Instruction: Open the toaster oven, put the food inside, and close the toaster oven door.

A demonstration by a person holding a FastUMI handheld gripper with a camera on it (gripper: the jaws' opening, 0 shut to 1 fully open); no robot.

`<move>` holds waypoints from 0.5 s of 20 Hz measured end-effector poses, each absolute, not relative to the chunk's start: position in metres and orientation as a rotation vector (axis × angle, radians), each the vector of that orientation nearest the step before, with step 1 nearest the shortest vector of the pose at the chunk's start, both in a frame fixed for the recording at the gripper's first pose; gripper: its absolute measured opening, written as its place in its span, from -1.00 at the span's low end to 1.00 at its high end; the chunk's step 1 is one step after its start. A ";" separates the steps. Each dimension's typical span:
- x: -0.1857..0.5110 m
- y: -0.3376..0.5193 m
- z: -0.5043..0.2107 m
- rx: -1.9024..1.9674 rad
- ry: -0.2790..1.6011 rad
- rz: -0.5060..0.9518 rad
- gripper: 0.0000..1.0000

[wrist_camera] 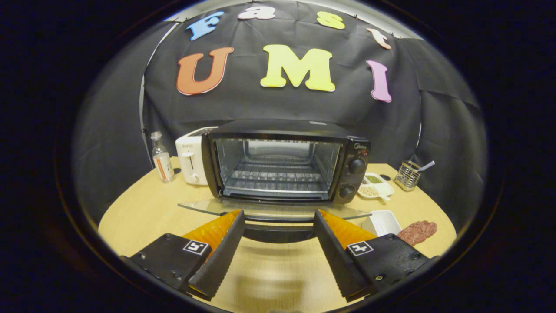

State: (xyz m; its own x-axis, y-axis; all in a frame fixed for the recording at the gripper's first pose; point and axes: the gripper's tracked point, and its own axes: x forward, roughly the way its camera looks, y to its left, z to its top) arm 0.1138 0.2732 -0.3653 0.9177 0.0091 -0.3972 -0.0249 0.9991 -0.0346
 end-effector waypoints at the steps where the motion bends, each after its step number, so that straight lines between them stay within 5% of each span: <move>1: 0.110 0.273 -0.372 -0.044 0.420 0.018 1.00; 10: 0.087 0.271 -0.440 -0.082 0.584 0.029 1.00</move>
